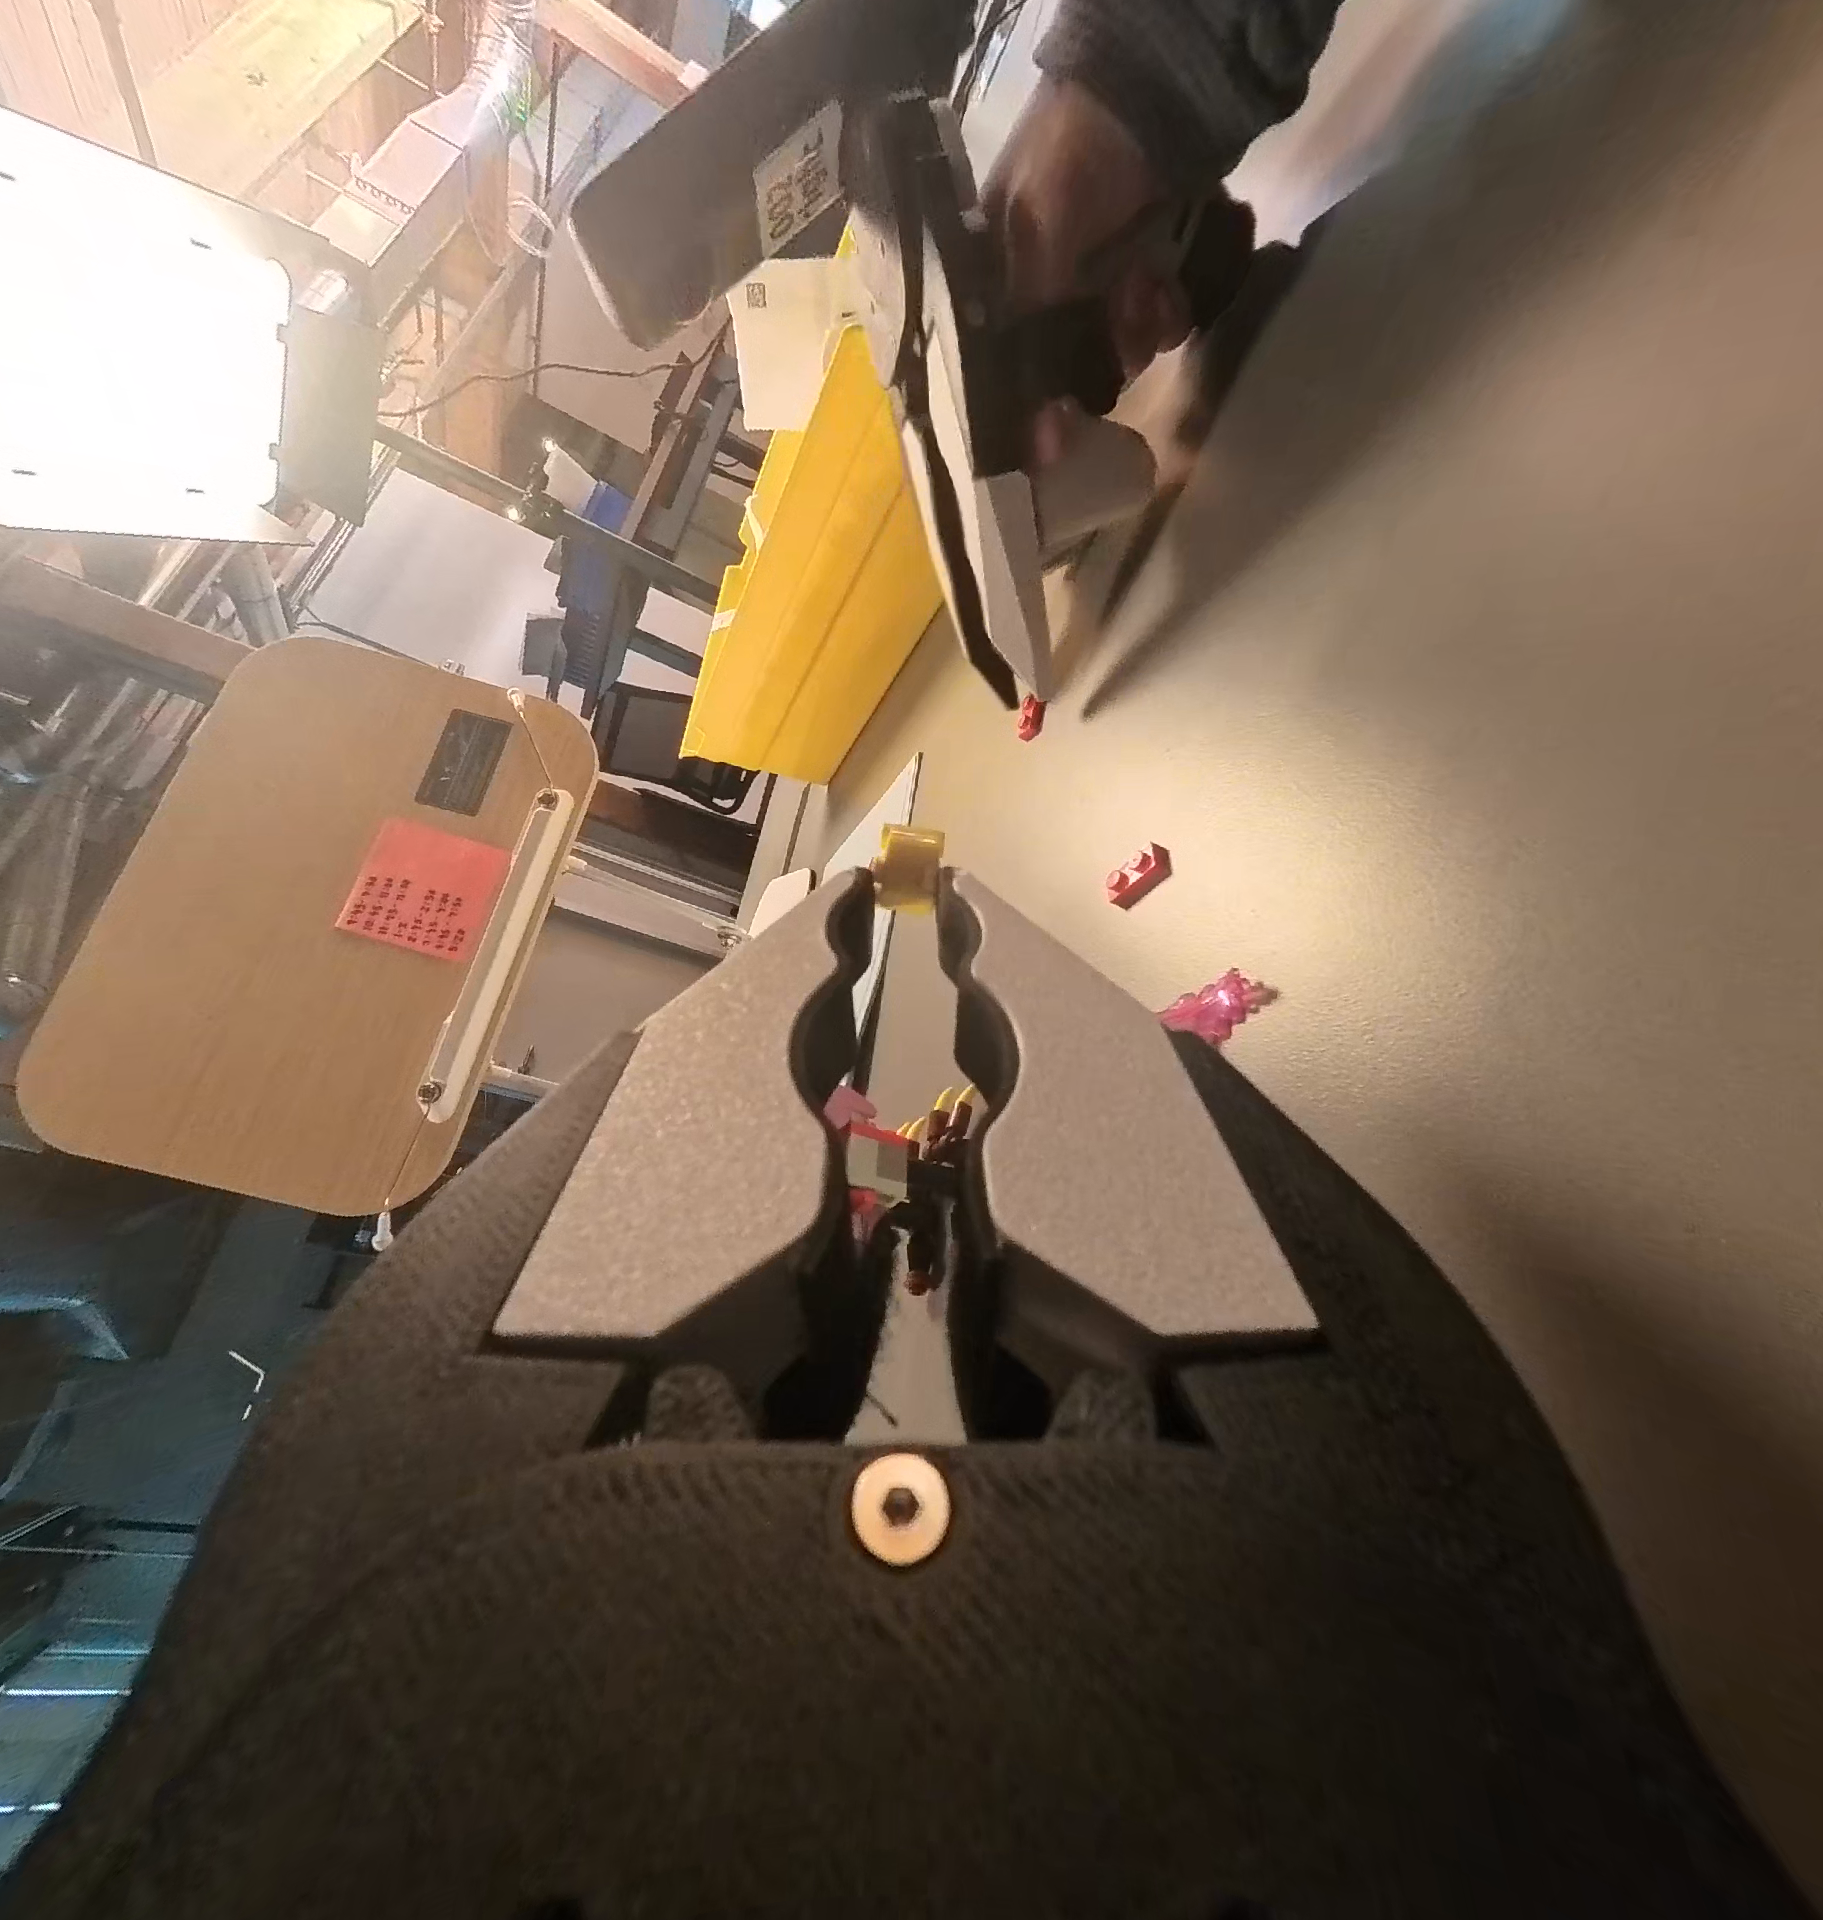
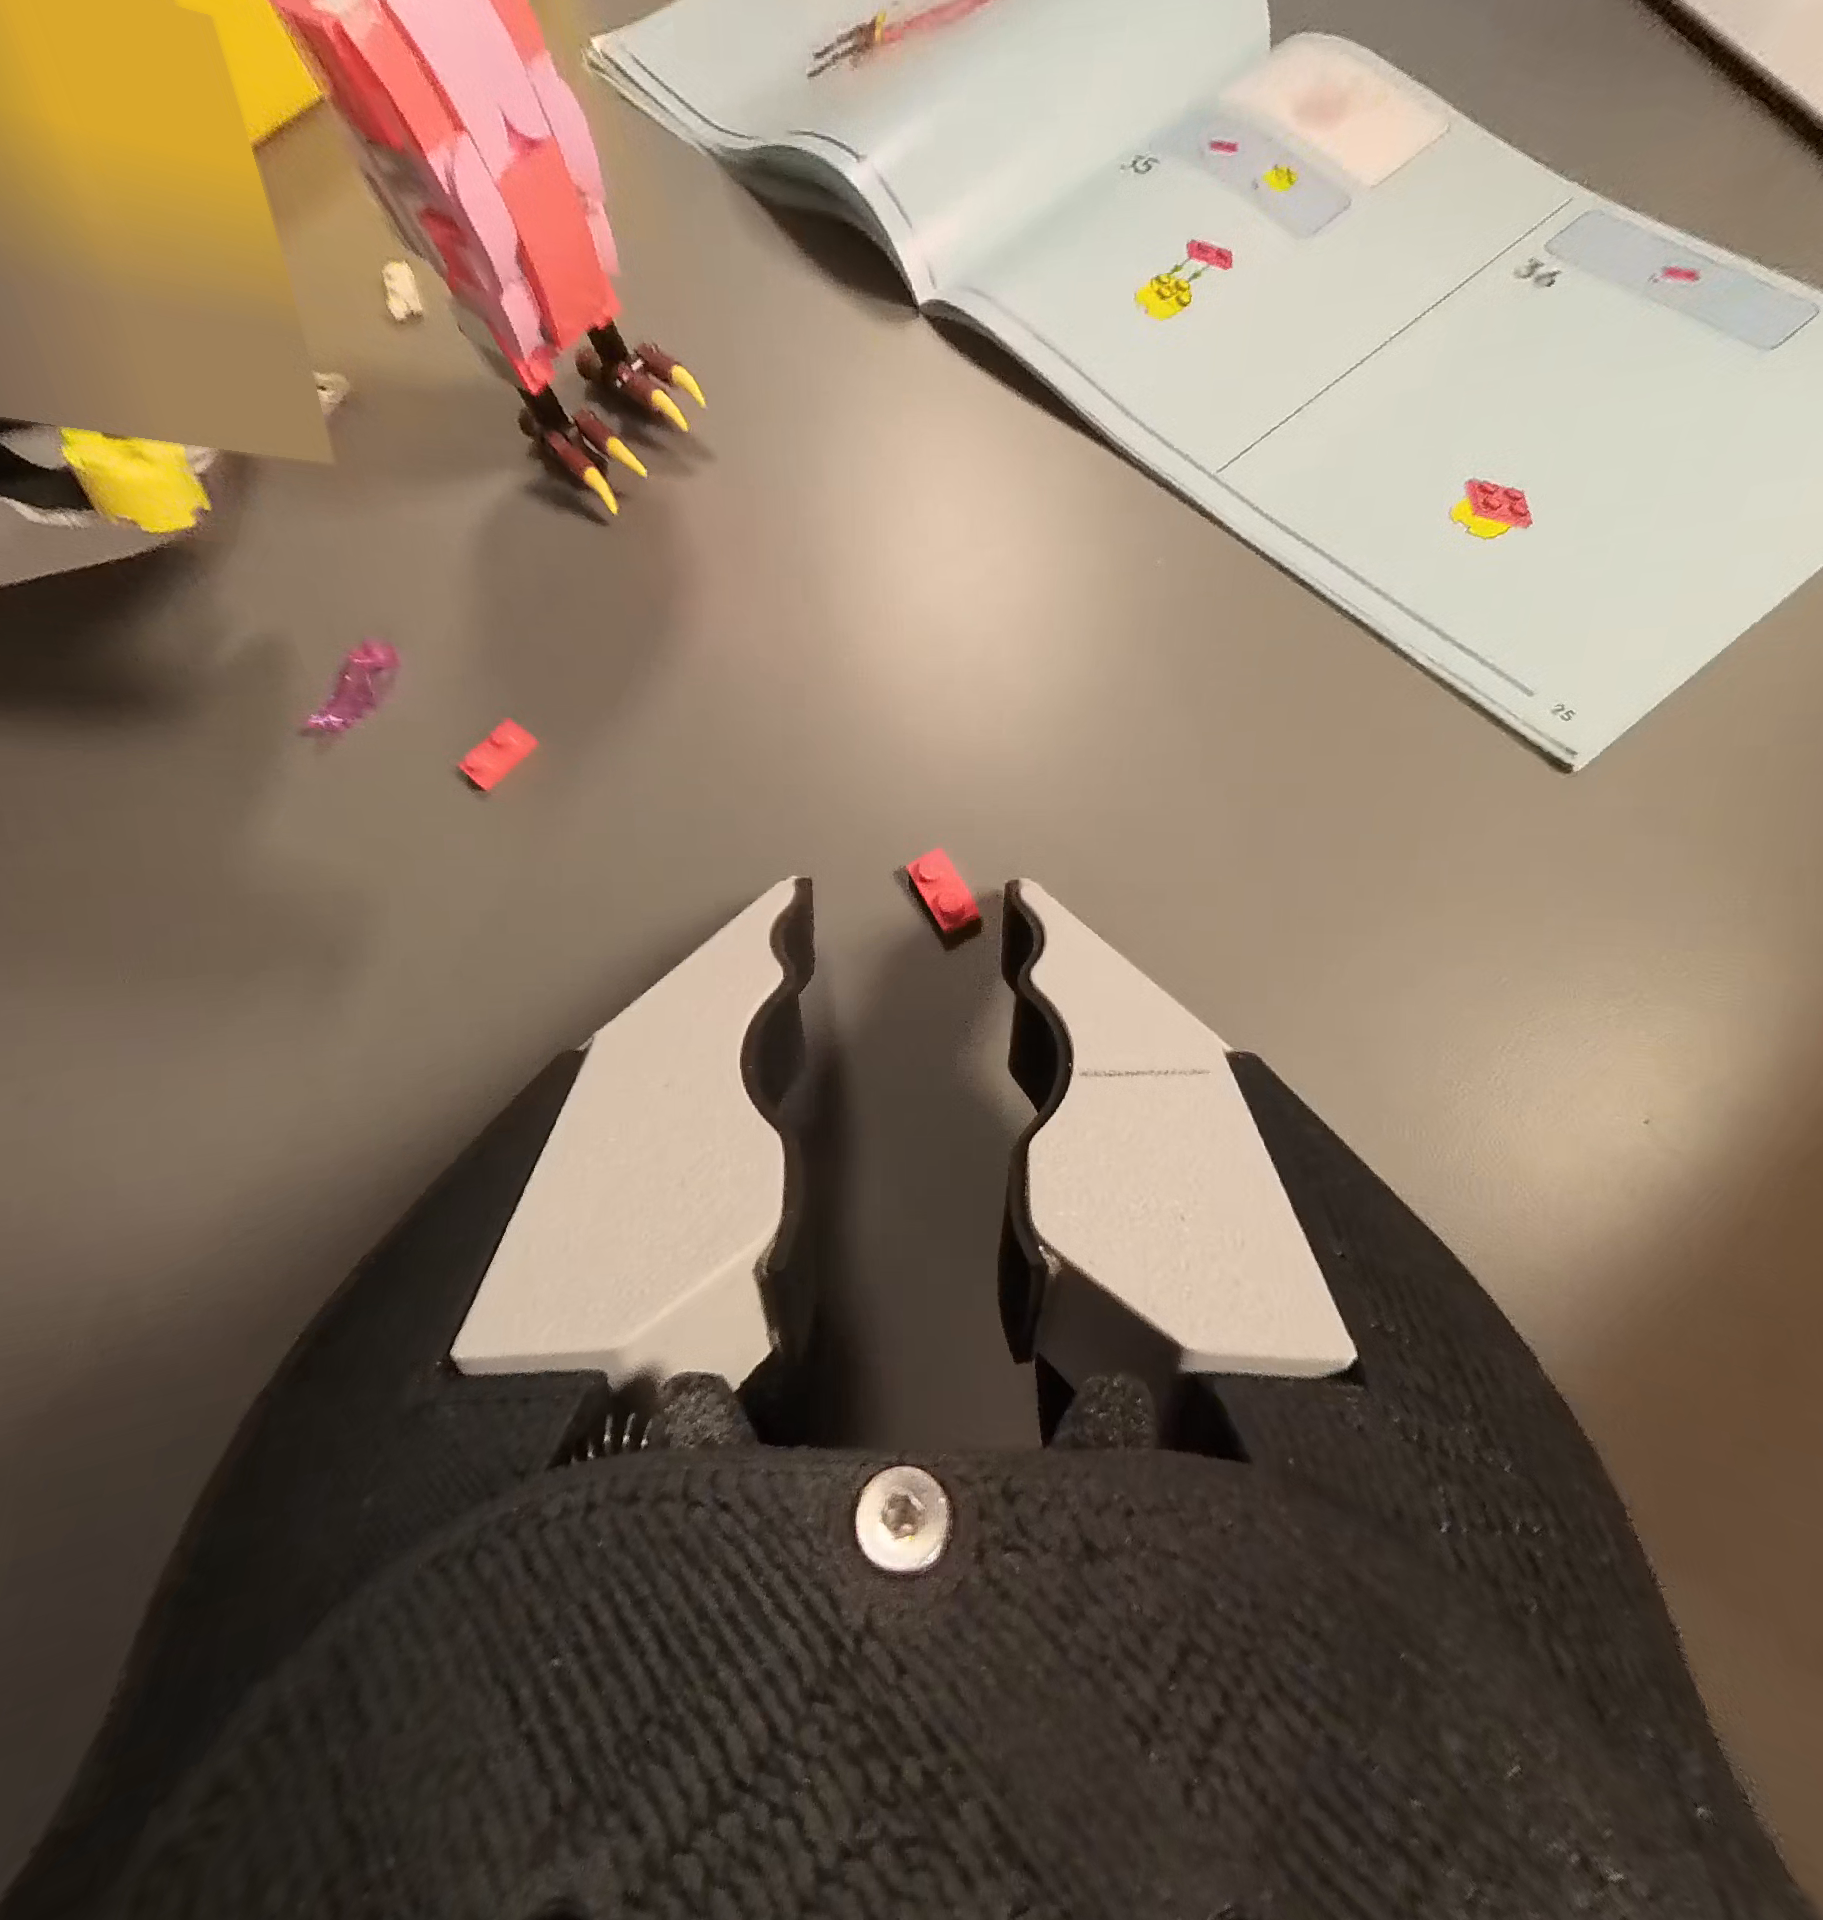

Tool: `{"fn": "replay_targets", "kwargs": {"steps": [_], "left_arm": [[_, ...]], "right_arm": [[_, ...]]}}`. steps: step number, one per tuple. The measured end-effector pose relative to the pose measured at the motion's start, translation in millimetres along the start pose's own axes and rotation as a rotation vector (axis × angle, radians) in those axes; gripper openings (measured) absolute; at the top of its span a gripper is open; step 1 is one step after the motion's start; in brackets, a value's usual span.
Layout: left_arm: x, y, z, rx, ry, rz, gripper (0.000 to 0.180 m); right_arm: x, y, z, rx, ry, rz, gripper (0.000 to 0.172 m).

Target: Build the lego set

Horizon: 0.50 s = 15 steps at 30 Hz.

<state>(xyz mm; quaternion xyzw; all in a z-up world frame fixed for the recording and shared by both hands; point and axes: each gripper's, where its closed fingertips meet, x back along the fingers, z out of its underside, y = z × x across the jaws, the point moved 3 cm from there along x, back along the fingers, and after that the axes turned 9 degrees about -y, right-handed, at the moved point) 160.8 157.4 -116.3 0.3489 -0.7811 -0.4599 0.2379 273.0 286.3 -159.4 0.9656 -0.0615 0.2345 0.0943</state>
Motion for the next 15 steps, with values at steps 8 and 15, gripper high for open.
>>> {"fn": "replay_targets", "kwargs": {"steps": [8, 15], "left_arm": [[0.4, 0.3, -0.6, 0.002, -0.003, 0.002, 0.01], [0.6, 0.4, -1.2, 0.001, -0.007, 0.002, 0.01]], "right_arm": [[0.5, 18.3, -1.6, 0.125, -0.006, -0.13, 0.029], [1.6, 11.6, -1.5, 0.299, 0.006, -0.237, 0.028]]}}
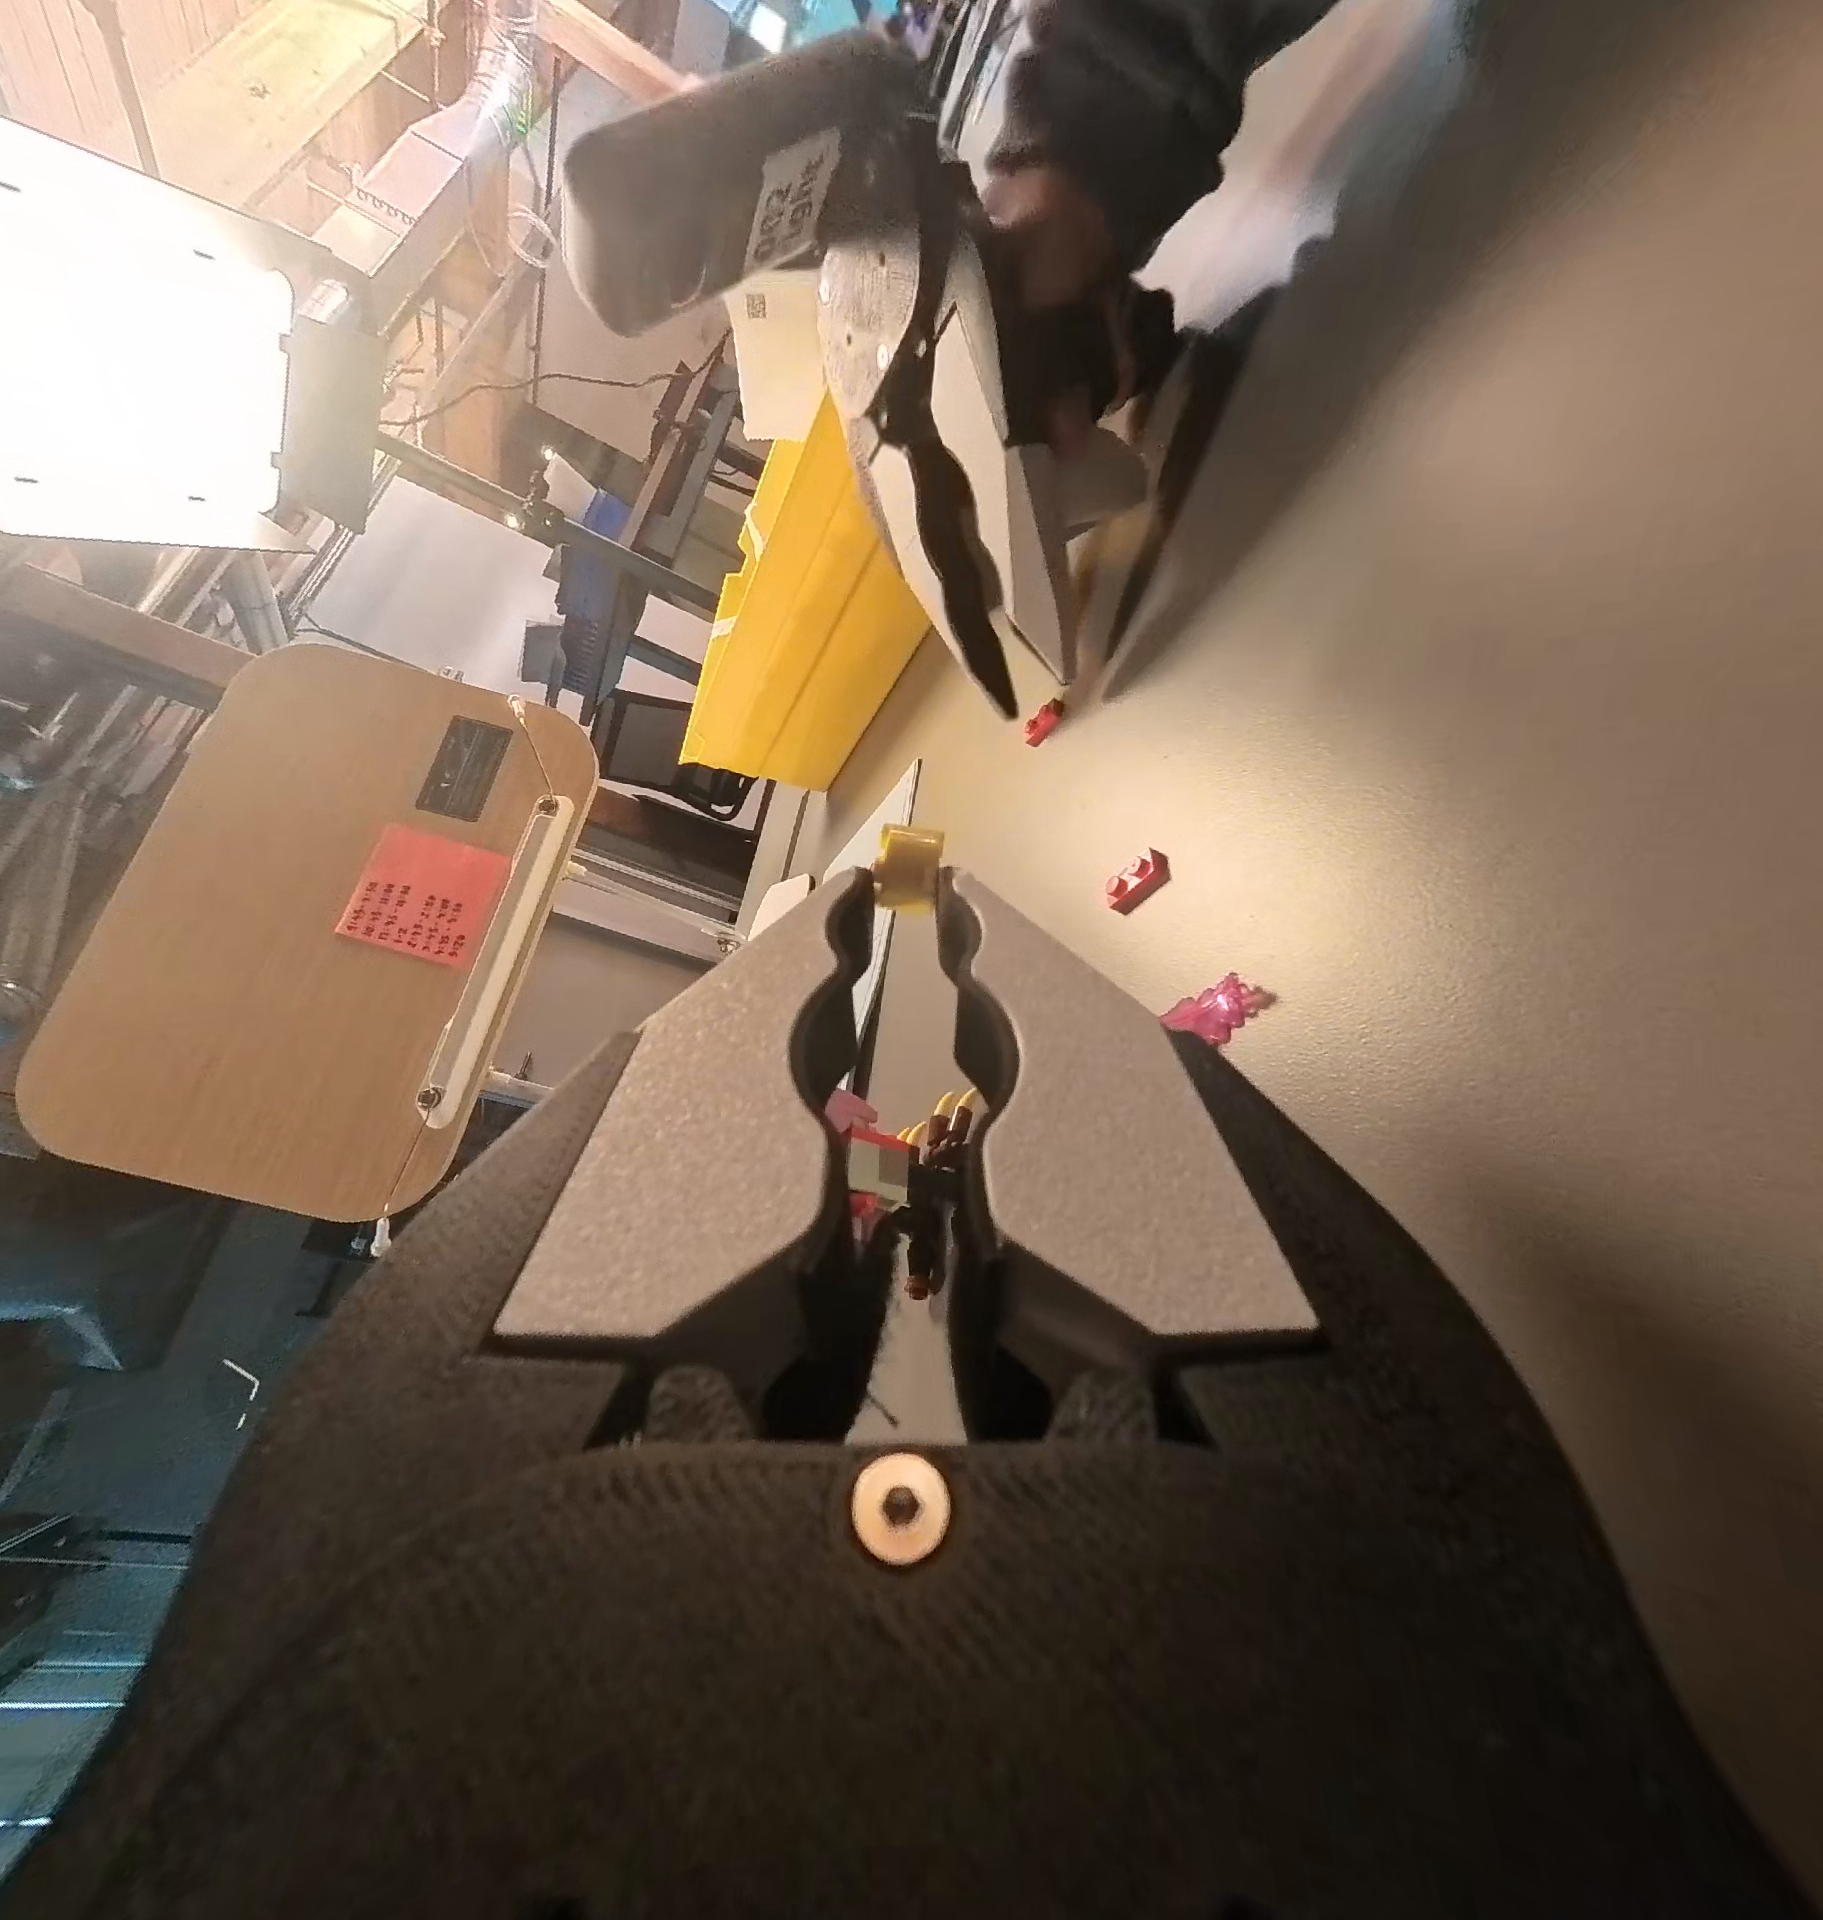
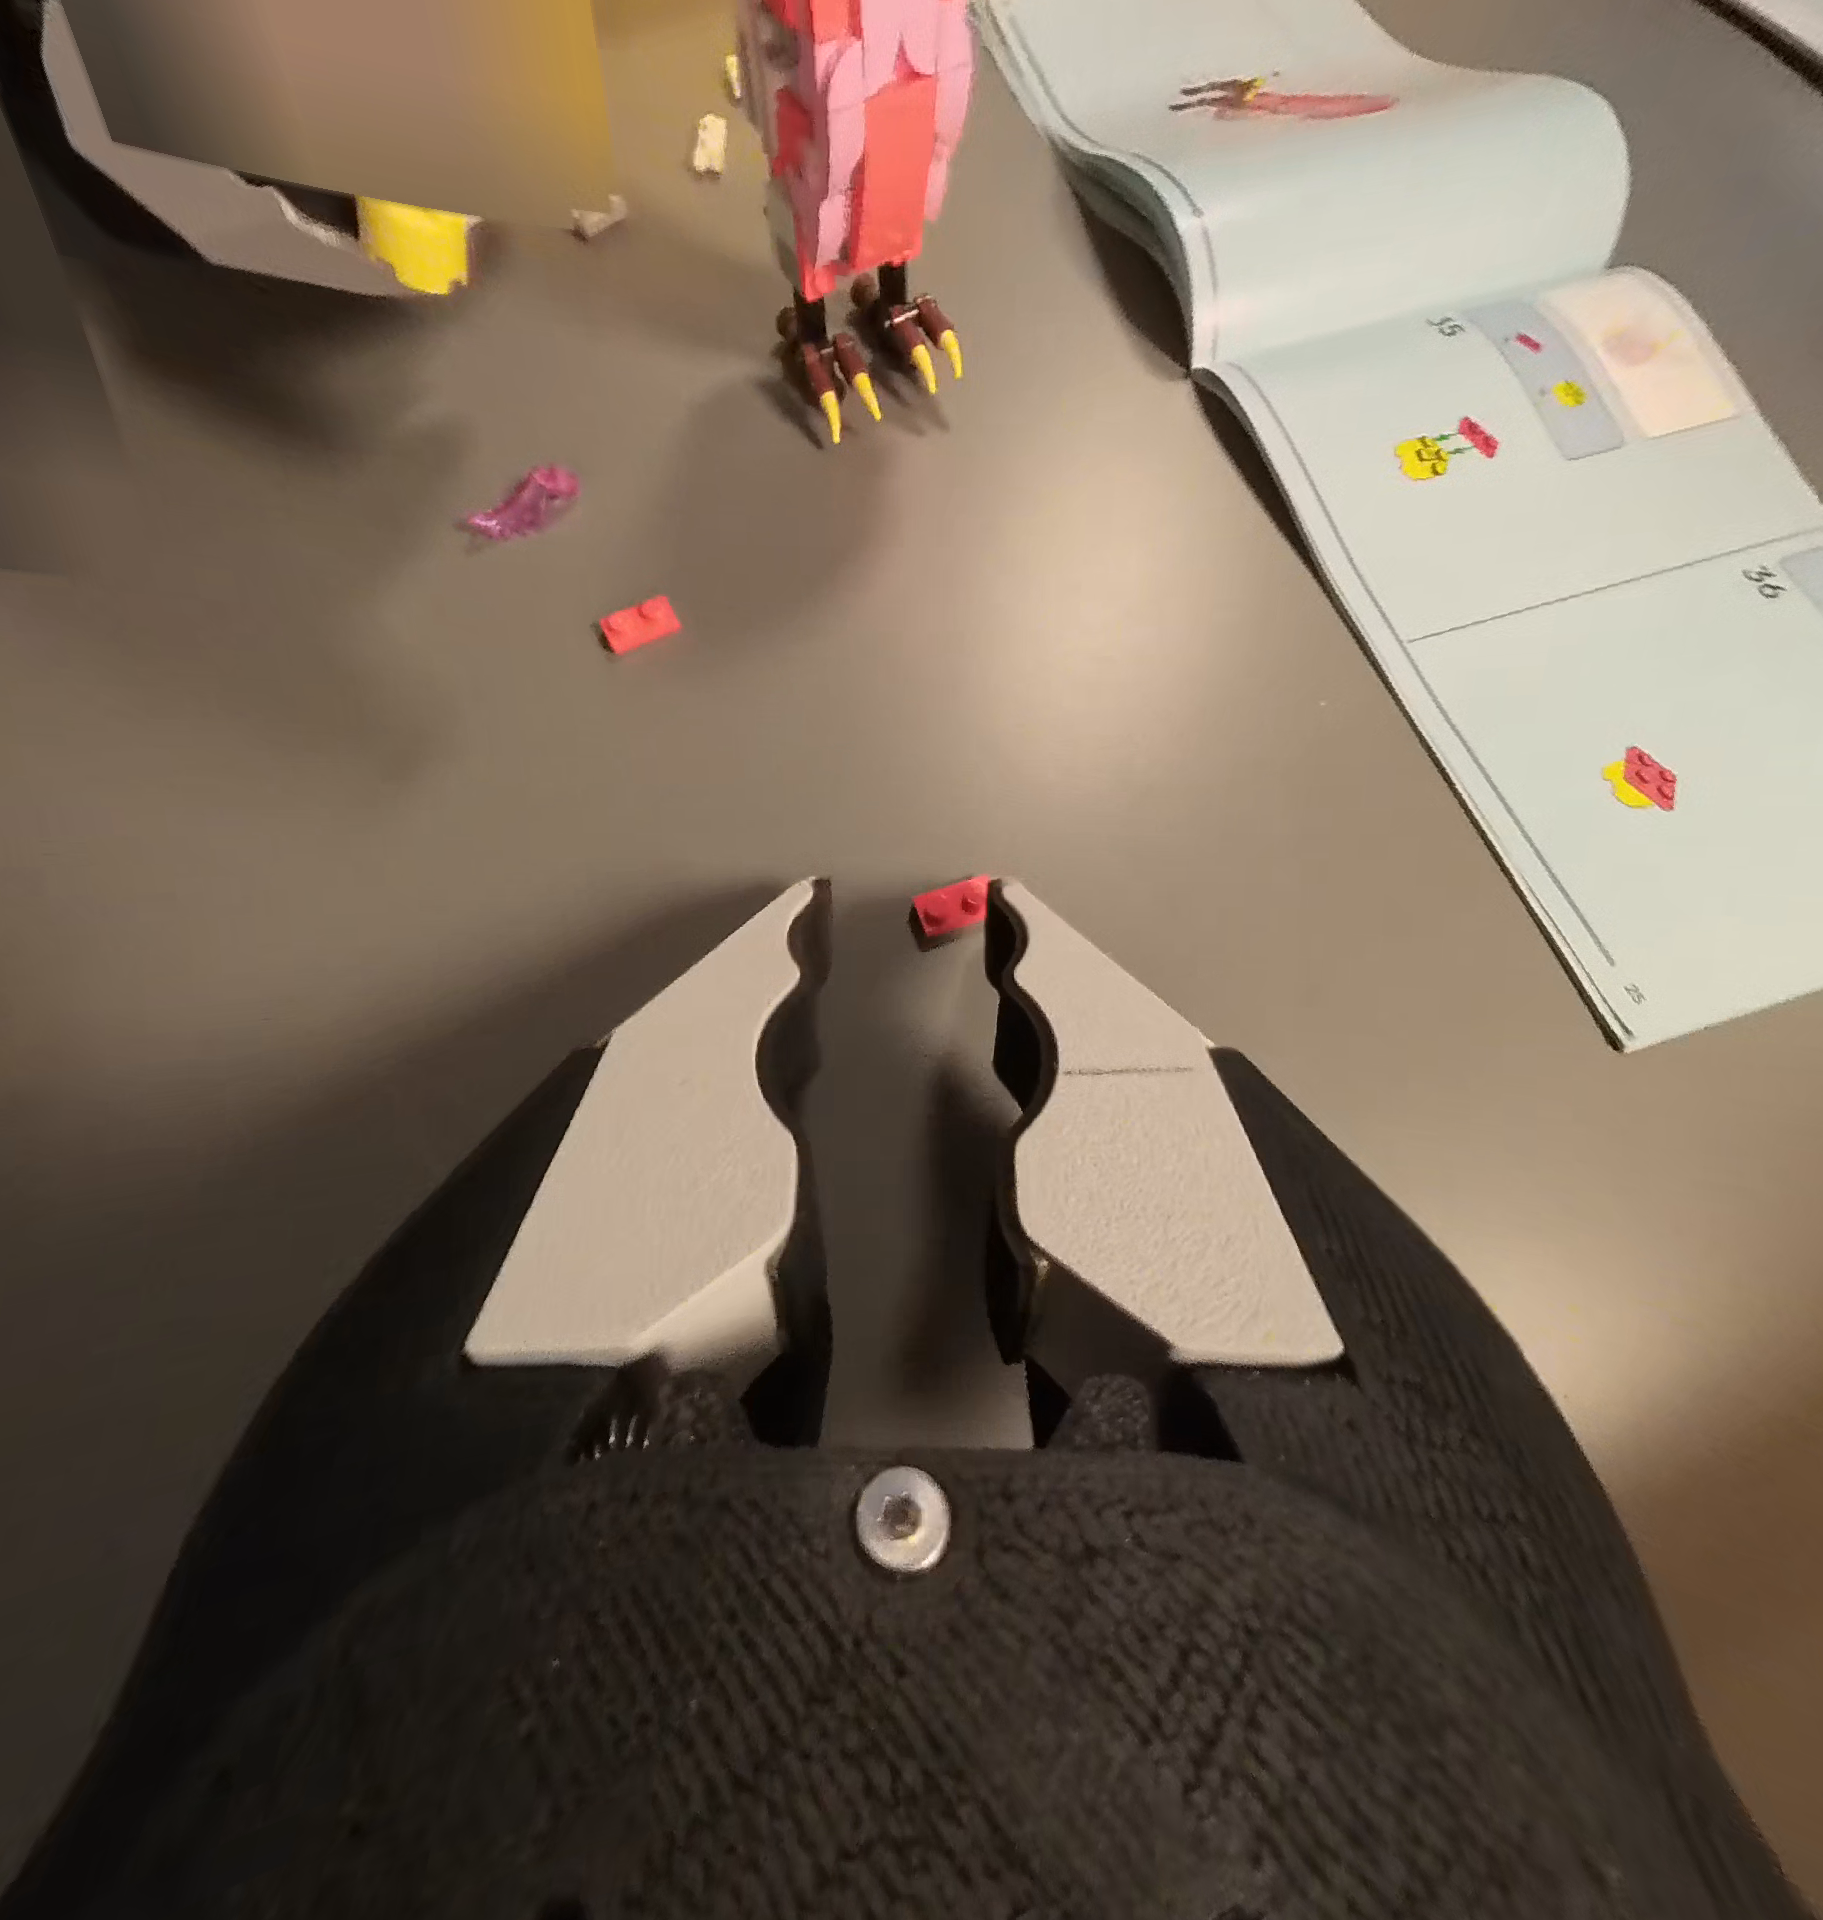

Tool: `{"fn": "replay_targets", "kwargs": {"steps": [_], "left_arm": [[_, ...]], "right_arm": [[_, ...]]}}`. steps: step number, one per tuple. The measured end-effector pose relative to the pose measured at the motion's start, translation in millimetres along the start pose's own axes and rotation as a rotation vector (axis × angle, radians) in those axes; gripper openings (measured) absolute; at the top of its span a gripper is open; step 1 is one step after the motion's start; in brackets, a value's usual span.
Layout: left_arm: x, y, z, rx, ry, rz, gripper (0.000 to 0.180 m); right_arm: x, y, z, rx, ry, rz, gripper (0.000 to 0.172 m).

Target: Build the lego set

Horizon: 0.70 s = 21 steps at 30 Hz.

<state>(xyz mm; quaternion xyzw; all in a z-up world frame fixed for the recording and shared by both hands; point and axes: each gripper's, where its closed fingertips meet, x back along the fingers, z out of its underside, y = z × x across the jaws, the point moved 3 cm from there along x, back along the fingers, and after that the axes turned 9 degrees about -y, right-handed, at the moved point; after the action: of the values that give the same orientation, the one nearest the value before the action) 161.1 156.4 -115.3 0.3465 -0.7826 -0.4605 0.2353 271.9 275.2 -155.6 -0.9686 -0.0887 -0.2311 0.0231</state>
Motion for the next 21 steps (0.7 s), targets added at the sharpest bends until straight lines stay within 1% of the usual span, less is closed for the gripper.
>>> {"fn": "replay_targets", "kwargs": {"steps": [3, 6, 7, 9, 12, 15, 16, 19, 21], "left_arm": [[-0.1, -0.3, 0.3, 0.0, 0.002, 0.002, 0.01], [-0.2, -0.7, 0.7, -0.003, 0.004, 0.003, 0.01], [-0.1, -0.7, 0.6, -0.003, 0.004, 0.002, 0.01], [-0.2, -0.9, 1.3, -0.003, 0.007, 0.003, 0.01], [-0.3, -0.8, 1.3, -0.004, 0.008, 0.002, 0.01], [-0.9, -0.7, 1.5, -0.023, 0.013, 0.0, 0.01], [-1.2, -0.7, 2.4, -0.057, 0.026, -0.006, 0.01], [-1.9, -3.0, 0.3, -0.197, 0.056, -0.028, 0.01], [-2.7, -4.9, -1.2, -0.252, 0.068, -0.034, 0.01]], "right_arm": [[-4.4, -2.9, 3.8, 0.038, 0.041, -0.033, 0.03], [-7.7, -5.9, 3.4, 0.05, 0.05, -0.059, 0.031], [-8.0, -6.6, 3.5, 0.036, 0.051, -0.069, 0.029], [-7.5, -7.8, 3.8, 0.024, 0.052, -0.073, 0.017], [-6.3, -6.8, 4.6, 0.021, 0.053, -0.074, 0.014], [-8.9, -6.3, 1.1, -0.026, 0.045, -0.06, 0.014], [-12.8, -0.8, -5.9, -0.039, 0.021, -0.073, 0.014], [-29.4, 31.8, -45.5, -0.038, -0.102, -0.156, 0.014], [-38.2, 51.0, -67.4, -0.013, -0.136, -0.194, 0.014]]}}
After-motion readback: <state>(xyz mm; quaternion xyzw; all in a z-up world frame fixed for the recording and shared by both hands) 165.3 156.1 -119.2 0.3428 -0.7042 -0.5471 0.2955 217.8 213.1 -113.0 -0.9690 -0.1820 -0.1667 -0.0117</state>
